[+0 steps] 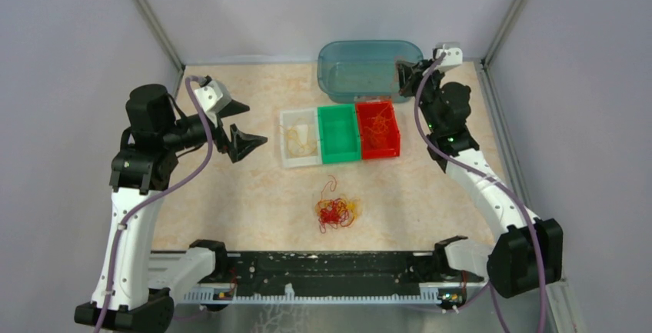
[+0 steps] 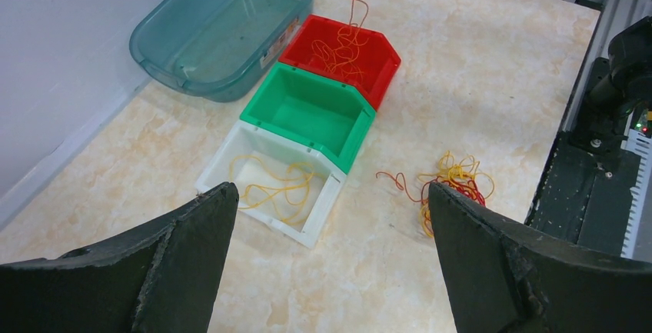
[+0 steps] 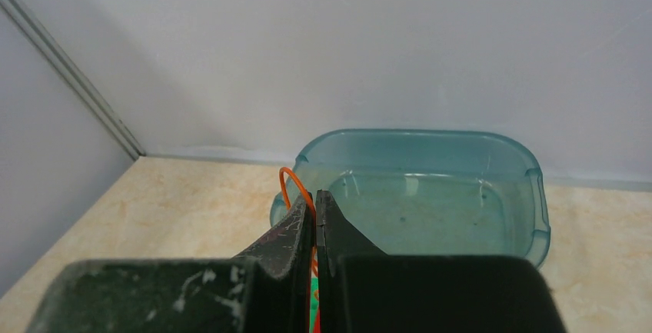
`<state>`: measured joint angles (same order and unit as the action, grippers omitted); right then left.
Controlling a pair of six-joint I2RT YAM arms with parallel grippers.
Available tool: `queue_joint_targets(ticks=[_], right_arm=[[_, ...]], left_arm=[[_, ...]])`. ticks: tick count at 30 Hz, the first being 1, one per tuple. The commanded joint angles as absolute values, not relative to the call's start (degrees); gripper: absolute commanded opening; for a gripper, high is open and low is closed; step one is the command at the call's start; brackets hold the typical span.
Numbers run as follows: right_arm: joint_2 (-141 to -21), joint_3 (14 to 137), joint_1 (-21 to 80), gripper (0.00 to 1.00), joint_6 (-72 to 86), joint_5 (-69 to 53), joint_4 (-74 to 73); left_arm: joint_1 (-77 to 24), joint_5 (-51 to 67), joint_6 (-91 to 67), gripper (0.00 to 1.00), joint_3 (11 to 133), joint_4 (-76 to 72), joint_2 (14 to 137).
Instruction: Untangle the cables
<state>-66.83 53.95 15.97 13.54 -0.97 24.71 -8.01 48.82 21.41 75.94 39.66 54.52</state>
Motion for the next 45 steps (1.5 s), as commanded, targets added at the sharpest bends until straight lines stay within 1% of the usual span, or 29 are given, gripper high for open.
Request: queue_joint_targets(ticks=[1,13,17,25,35,41,45], right_arm=[[-69.91,54.46,15.64,0.00,12.14,-1.62,28.97],[-81.45,52.56,16.69,0.00,16.76,-4.17,30.78],[-84.44,52.28,18.60,0.00,17.10,-2.25,28.74],[-90.62,56.30,20.69,0.00,19.15,8.07,17.11],[-94.22,52.25,22.32,0.00,24.69,8.24,17.56],[-100.55,55.98,23.02,0.00,25.55,7.42,14.08],[-100.70,56.13,23.46,0.00,25.28,8.43,14.37]], left_arm=[[-8.09,49.56,22.32,0.99,76.07,39.93,53.91],[-8.12,49.21,22.88,0.99,76.23,40.47,54.32],[-8.12,49.47,22.87,0.99,76.27,40.35,54.59],[-8.10,49.28,23.11,0.99,76.13,40.44,54.69],[-8.17,49.36,24.00,0.99,75.90,40.88,54.38],[-8.12,49.37,24.08,0.99,75.50,40.83,54.35],[-8.17,49.59,23.99,0.99,75.66,40.78,54.24]])
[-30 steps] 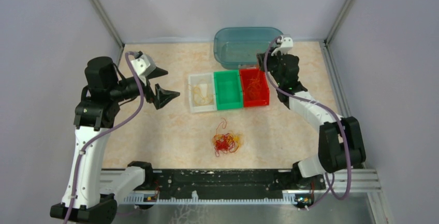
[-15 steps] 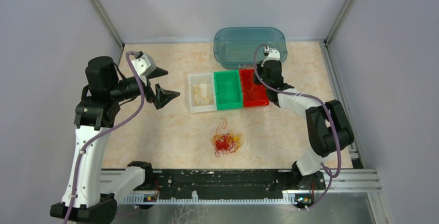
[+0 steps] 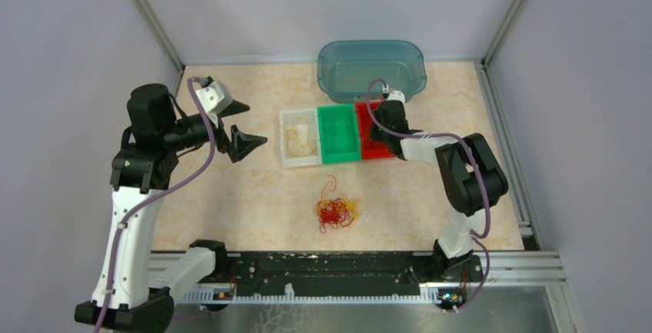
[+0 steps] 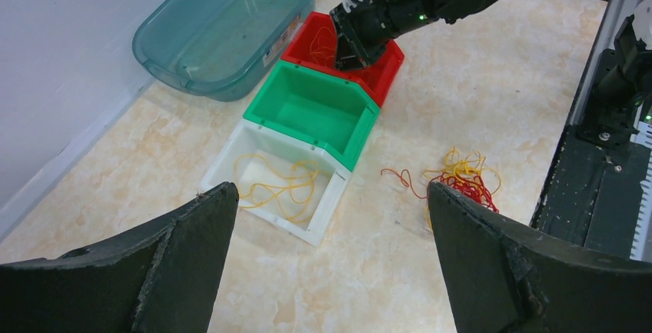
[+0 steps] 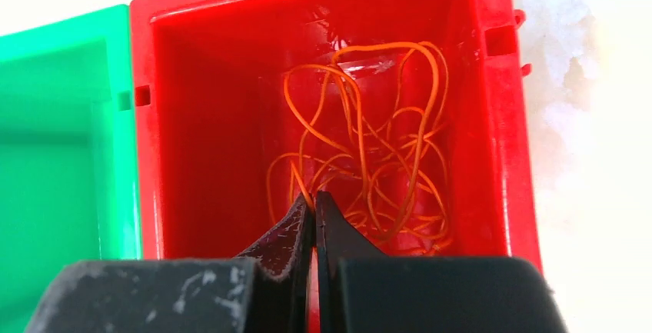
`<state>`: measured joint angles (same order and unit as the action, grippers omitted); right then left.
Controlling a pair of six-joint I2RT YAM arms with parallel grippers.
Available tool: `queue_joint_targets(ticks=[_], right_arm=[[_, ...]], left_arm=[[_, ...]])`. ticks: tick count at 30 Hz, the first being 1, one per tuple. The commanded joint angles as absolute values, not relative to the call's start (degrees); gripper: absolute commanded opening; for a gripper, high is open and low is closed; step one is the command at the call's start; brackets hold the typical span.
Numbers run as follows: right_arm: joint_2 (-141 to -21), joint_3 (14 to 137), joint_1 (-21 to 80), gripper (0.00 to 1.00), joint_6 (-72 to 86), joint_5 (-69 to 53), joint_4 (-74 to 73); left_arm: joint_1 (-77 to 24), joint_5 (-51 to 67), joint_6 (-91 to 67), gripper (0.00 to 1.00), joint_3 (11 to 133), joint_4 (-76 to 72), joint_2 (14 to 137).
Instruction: Untangle the cables
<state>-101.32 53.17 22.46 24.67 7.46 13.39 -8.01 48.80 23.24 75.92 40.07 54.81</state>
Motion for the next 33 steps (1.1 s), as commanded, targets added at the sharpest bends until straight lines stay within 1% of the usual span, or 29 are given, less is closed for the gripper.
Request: queue_joint_targets(ticks=[1,2,5,6,10,11,12,17,20,21,22,23,26,28,33], right_arm=[[-99.91,55.74,23.59,0.00,25.10,8.41,14.86],[-98.88,55.51,23.76,0.01,24.71,8.43,15.30],[-95.44,55.59,24.37,0.13,23.31,8.45,16.04],[-93.51,55.87,24.47,0.18,23.03,8.25,15.86],[-87.27,56.12,24.70,0.45,22.65,8.95,14.16],[-85.78,55.92,24.70,0.50,22.61,9.19,13.76],[-84.36,55.88,24.77,0.54,22.51,9.45,12.96],[-76.86,55.04,25.23,0.64,22.57,10.74,5.73],[-71.96,53.20,25.64,0.75,23.17,12.24,0.73],[-70.23,52.46,25.66,0.81,23.34,12.69,-0.55],[-68.11,51.74,25.66,0.94,23.68,12.98,-1.60],[-65.92,50.91,25.64,0.99,24.10,13.08,-2.33],[-58.75,46.91,25.43,0.99,25.84,10.55,-1.62],[-54.29,44.15,24.56,0.99,25.26,4.54,0.22],[-49.89,41.79,24.59,0.99,25.00,-5.59,-1.33]], left_arm=[[-8.15,49.55,24.07,0.99,75.66,40.78,54.23],[-8.15,49.57,24.08,0.99,75.74,40.85,54.25],[-8.13,49.77,24.04,0.99,75.64,40.97,54.46],[-8.10,49.87,23.96,0.99,75.58,40.97,54.49],[-8.17,50.17,23.31,0.99,75.25,40.89,54.42],[-8.17,50.24,23.29,0.99,75.19,40.91,54.34],[-8.17,50.19,23.27,0.99,75.17,40.95,54.28],[-8.09,49.63,23.67,0.99,75.49,41.77,54.51],[-8.14,48.98,23.82,0.99,75.99,42.17,54.82],[-8.18,48.88,23.77,0.99,76.30,42.33,54.92],[-8.14,48.73,23.74,0.99,76.48,42.44,55.01],[-8.15,48.65,23.60,0.99,76.70,42.55,55.15],[-8.09,48.54,23.23,0.99,77.04,42.72,55.36],[-8.13,48.50,23.20,0.99,77.16,42.71,55.36],[-8.09,48.22,23.11,0.99,77.11,42.62,55.50]])
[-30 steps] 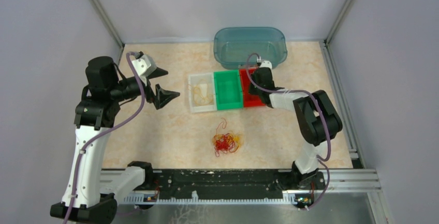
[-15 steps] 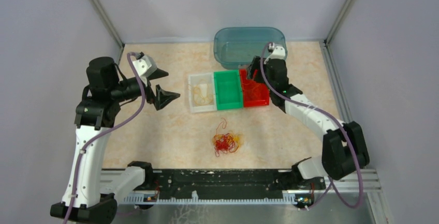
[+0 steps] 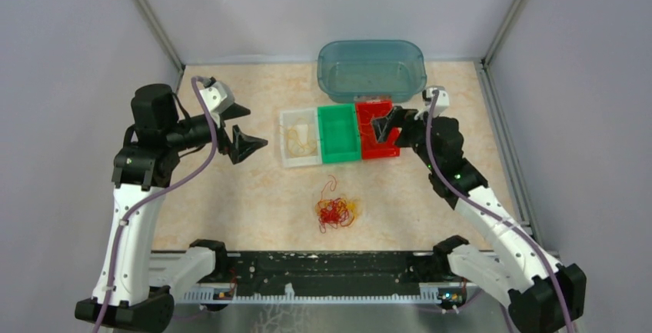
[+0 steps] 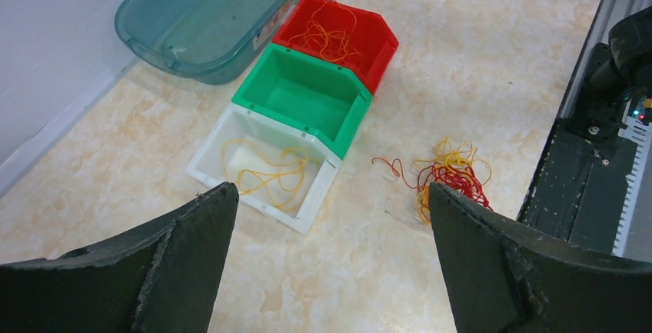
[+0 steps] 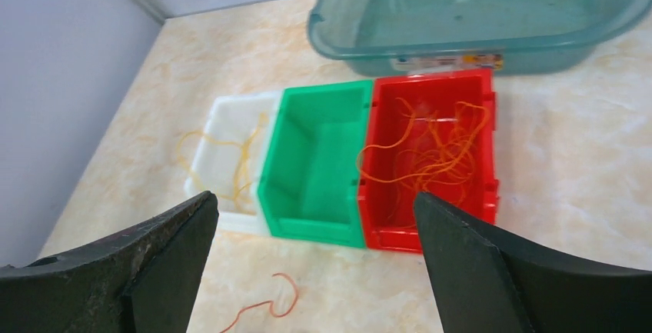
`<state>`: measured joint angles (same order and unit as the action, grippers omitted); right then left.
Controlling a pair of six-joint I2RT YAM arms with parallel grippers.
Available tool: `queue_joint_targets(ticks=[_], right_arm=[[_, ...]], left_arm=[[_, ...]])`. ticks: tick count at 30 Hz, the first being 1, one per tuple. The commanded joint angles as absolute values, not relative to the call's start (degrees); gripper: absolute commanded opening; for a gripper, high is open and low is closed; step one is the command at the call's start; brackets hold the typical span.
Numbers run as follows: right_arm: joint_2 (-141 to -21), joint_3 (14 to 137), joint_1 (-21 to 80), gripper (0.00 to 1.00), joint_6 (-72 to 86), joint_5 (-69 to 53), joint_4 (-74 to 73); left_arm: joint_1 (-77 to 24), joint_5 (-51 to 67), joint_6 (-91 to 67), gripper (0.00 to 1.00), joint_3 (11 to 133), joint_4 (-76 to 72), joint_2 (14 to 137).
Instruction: Untangle the cables
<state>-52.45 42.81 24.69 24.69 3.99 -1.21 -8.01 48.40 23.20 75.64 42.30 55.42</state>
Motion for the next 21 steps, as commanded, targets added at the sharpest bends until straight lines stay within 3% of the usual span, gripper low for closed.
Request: queue_joint_targets(ticks=[1,7,21], right_arm=[[-49.05,41.00,24.61,0.99,25.25,-7.11,-1.53],[-48.64,37.55,31.75,0.86,24.24,-6.96,-1.71],[-66.14,33.75,49.80,0.66,26.16,-1.03,7.56]], left_arm=[[-8.17,48.20,23.06,0.99,77.06,42.70,55.47],[-8.16,48.34,22.99,0.99,76.13,42.22,55.47],[-8.13,47.90,22.74,0.99,76.47,42.98,55.38]])
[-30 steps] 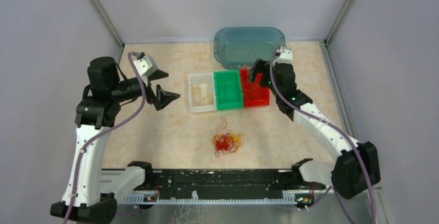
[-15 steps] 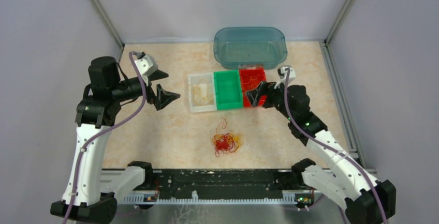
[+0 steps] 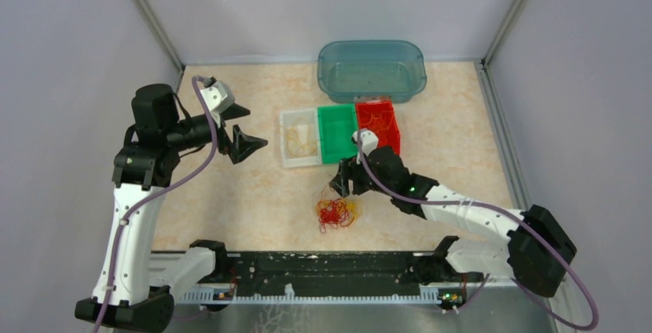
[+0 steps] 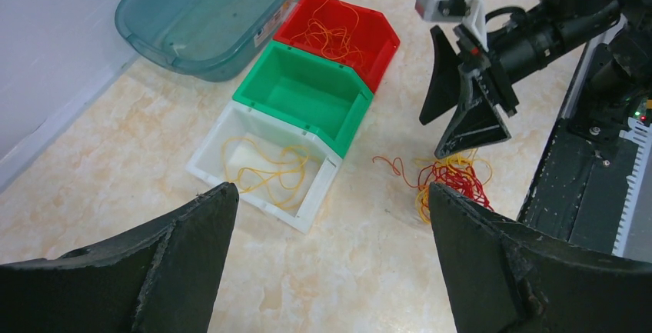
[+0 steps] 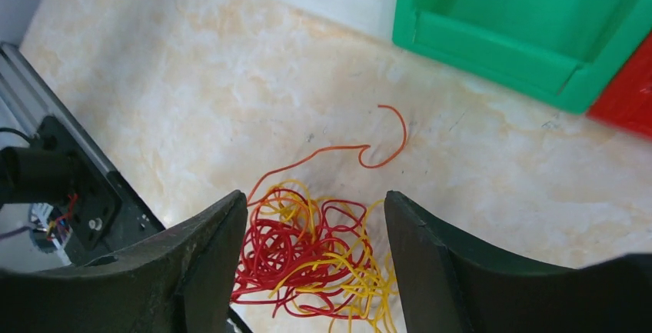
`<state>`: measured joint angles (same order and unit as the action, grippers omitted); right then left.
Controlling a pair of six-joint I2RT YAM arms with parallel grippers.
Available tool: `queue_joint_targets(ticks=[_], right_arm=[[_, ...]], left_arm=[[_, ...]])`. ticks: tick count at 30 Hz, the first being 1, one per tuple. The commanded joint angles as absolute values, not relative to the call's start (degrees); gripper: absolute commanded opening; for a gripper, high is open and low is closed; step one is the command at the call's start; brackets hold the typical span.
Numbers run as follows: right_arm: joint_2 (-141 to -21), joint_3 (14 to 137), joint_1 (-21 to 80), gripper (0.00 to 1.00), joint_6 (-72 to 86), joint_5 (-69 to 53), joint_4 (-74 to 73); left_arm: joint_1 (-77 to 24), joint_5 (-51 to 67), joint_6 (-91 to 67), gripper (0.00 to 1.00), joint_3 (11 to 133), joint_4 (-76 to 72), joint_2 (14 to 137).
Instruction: Untangle the cables
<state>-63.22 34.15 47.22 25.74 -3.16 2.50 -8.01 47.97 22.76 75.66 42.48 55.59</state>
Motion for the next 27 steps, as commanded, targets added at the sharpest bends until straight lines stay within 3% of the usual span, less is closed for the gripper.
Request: queue_joint_targets(ticks=[1,15,21,24,26,27], right_arm=[[-66.93,33.34,50.06,0.65,26.16,-1.01,7.75],[-75.95,31.97,50.20,0.48,29.34,-7.89,17.01],[-78.53,34.18,50.21,0.28,28.81,-6.57,17.49],[-78.54,35.83,50.19,0.07,28.43,-7.10,17.55],[-78.42,37.22,50.22,0.10,28.41,-7.06,16.78],[-78.35,37.75,50.19,0.22,28.39,-6.96,16.29]], left_arm=[[-8.16,47.90,22.71,0.99,76.48,42.98,55.39],[-8.10,47.29,23.20,0.99,74.23,42.86,54.22],[-8.10,47.88,23.54,0.99,73.28,42.98,53.77],[-8.10,48.00,23.54,0.99,73.18,42.98,53.72],[-8.16,48.05,23.74,0.99,73.05,42.98,53.57],[-8.11,48.15,23.92,0.99,72.92,43.04,53.50]])
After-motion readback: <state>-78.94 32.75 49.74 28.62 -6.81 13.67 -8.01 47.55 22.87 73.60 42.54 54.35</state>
